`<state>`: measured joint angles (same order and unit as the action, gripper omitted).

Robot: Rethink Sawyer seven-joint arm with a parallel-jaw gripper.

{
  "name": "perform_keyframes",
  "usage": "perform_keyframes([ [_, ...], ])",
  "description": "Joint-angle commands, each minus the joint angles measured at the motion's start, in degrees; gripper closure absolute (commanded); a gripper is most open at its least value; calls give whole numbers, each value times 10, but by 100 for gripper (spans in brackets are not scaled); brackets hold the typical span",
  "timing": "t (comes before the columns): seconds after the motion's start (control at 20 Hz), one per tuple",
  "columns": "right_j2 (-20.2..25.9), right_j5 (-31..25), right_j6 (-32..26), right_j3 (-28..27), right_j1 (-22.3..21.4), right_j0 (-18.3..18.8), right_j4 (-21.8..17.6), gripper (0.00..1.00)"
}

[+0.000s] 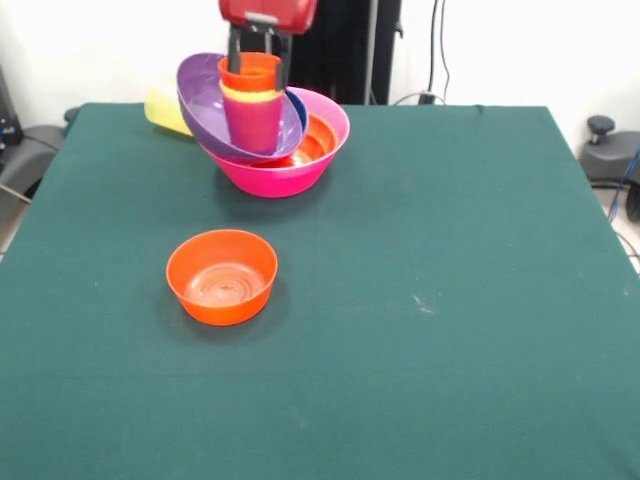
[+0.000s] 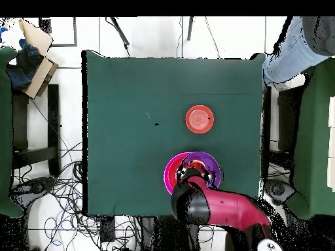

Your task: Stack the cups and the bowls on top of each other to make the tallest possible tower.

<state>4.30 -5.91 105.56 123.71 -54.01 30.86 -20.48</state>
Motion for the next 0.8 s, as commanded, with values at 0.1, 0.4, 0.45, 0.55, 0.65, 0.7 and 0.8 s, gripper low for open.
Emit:
perform_keyframes([
  [0.1, 107, -150, -42, 45, -121, 30, 48, 0],
  [0.4, 130, -203, -70, 47, -162, 48, 72, 0],
  [0.45, 132, -206, -71, 48, -165, 49, 73, 0],
  [0.55, 135, -209, -69, 48, -168, 51, 72, 0],
  [0.65, 140, -209, -65, 50, -169, 54, 70, 0],
  [0.7, 142, -209, -65, 51, -169, 56, 69, 0],
  [0.8, 147, -209, -64, 51, -169, 60, 68, 0],
])
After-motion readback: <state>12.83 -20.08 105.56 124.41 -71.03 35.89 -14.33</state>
